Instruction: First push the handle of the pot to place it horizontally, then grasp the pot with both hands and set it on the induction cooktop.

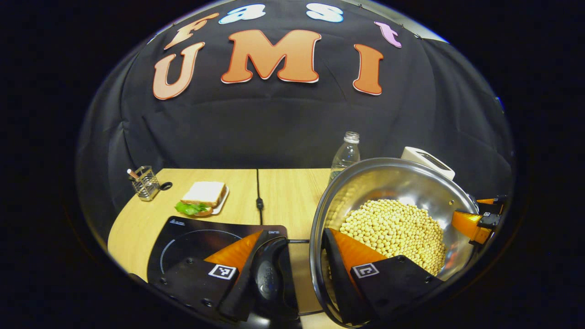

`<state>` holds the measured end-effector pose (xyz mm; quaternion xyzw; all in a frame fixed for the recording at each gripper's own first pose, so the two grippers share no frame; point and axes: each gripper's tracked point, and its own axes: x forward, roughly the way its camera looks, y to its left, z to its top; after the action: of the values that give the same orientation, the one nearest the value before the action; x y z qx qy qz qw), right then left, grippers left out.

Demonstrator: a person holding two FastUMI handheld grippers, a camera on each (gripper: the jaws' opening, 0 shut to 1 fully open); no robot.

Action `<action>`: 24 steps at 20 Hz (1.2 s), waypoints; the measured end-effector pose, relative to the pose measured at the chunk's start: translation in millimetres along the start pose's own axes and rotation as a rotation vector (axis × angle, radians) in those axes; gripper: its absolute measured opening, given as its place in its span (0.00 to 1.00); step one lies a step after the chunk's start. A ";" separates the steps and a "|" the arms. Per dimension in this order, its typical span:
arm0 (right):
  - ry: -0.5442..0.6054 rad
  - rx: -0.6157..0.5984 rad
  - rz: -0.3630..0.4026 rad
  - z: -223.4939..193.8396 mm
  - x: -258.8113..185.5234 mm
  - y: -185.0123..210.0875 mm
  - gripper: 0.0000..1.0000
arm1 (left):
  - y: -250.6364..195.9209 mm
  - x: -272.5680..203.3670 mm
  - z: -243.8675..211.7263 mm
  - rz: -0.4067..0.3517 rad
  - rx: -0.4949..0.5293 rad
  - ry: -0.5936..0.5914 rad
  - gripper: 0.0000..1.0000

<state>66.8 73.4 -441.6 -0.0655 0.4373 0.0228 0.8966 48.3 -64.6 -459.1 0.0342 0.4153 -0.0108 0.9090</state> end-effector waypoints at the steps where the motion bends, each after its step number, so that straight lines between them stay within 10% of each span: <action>1: -0.003 -0.004 0.006 4.2 -4.9 8.1 0.68 | 9.5 -6.7 2.0 0.006 -0.001 -0.002 0.75; 24: -0.073 -0.083 0.177 66.9 -46.0 193.5 0.67 | 206.1 -86.4 30.6 0.210 -0.018 -0.052 0.77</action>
<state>71.7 275.1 -383.5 -0.0628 0.4074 0.1226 0.9028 24.6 138.1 -362.9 0.0692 0.3858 0.0872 0.9159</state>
